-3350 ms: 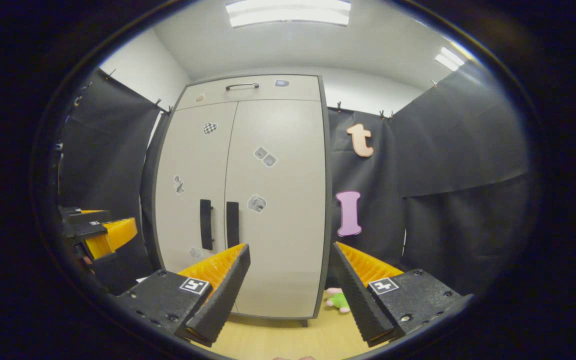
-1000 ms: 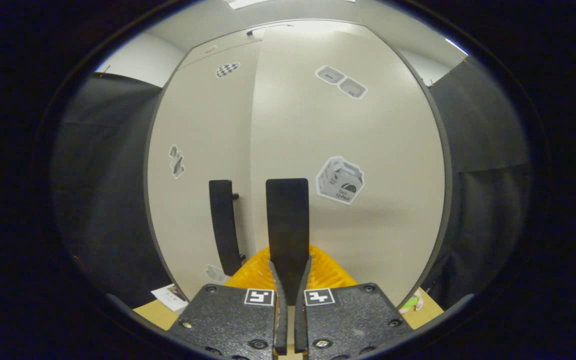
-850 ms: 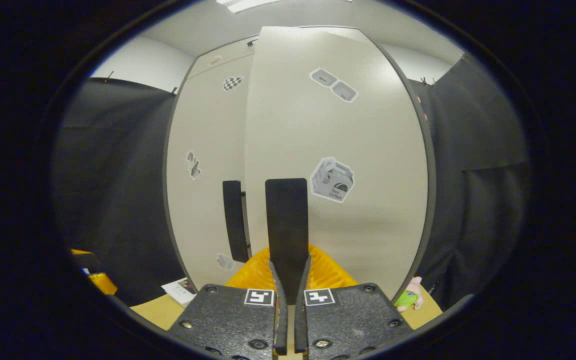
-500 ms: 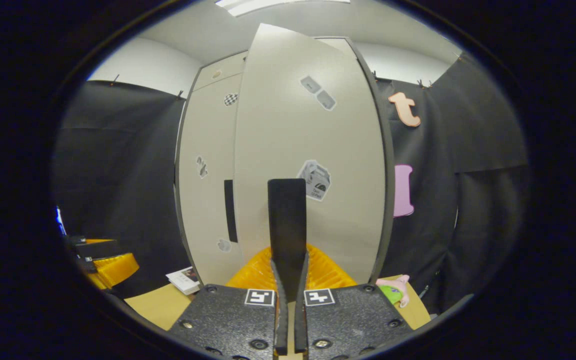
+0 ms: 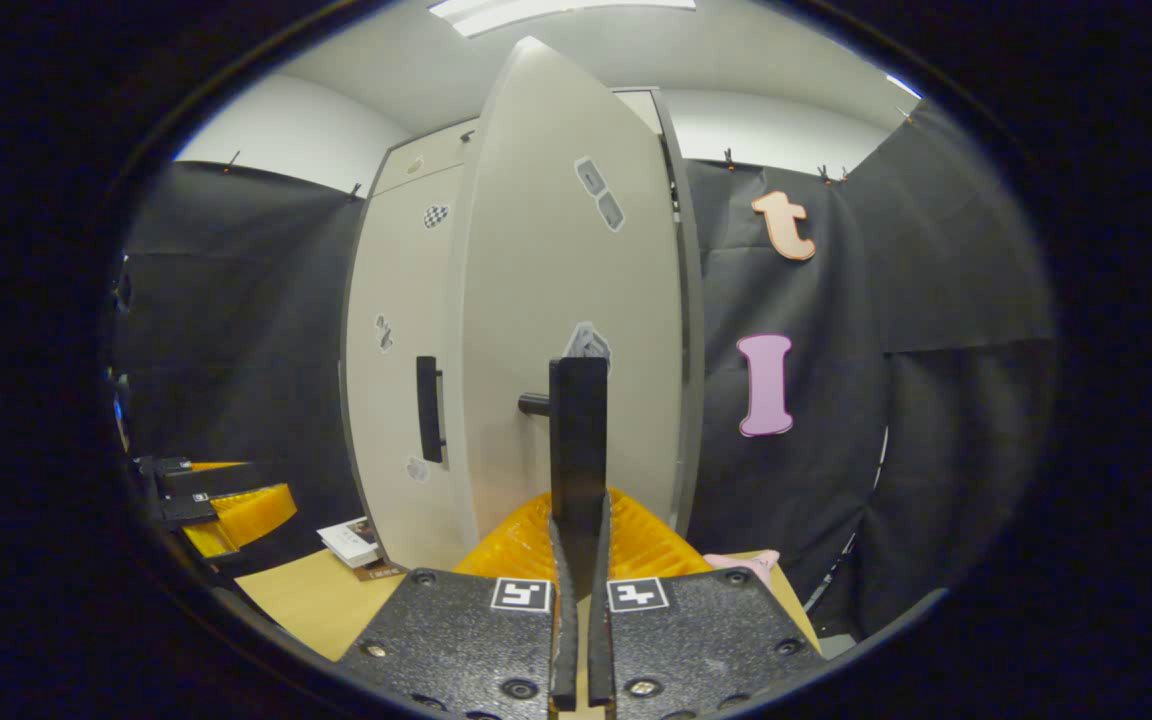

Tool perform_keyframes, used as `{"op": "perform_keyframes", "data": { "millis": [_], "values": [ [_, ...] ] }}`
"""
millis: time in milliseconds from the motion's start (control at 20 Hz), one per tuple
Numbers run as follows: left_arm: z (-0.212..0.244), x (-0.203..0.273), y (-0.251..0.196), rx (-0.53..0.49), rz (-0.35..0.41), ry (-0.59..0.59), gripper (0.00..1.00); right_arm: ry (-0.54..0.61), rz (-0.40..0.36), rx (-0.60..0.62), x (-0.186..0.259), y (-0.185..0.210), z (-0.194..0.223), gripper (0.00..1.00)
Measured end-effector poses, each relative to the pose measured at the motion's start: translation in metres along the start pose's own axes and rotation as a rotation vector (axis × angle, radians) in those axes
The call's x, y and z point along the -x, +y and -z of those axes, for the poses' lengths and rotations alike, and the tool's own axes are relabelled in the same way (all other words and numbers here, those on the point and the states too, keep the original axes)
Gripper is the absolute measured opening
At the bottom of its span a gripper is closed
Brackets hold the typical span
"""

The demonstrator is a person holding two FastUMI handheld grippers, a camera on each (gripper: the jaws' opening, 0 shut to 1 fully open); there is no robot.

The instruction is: Open the right door of the double-door shoe cabinet with the right hand, and open the left door with the left hand.

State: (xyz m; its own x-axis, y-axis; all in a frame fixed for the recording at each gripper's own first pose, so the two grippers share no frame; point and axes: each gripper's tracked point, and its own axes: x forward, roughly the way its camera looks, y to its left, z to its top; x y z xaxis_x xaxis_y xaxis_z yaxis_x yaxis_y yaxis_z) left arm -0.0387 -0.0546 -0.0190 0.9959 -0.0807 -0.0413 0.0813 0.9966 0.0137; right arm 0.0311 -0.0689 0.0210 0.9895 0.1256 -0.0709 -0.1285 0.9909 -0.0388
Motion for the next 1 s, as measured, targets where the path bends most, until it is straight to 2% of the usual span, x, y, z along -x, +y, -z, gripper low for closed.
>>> {"op": "perform_keyframes", "data": {
  "millis": [350, 450, 750, 1000],
  "values": [
    [0.002, -0.006, -0.024, 0.002, 0.014, 0.017, 0.95, -0.022, 0.172, 0.005, 0.013, -0.087, -0.001, 0.04],
    [0.005, -0.005, -0.026, -0.002, 0.015, 0.019, 0.95, -0.029, 0.099, -0.081, 0.010, -0.076, 0.001, 0.04],
    [0.001, -0.001, -0.022, -0.005, -0.003, 0.007, 0.95, -0.003, 0.129, -0.016, 0.015, -0.077, 0.011, 0.04],
    [0.007, -0.001, -0.007, 0.003, -0.031, 0.013, 0.95, -0.028, 0.154, -0.053, 0.083, -0.063, 0.014, 0.04]
  ]
}}
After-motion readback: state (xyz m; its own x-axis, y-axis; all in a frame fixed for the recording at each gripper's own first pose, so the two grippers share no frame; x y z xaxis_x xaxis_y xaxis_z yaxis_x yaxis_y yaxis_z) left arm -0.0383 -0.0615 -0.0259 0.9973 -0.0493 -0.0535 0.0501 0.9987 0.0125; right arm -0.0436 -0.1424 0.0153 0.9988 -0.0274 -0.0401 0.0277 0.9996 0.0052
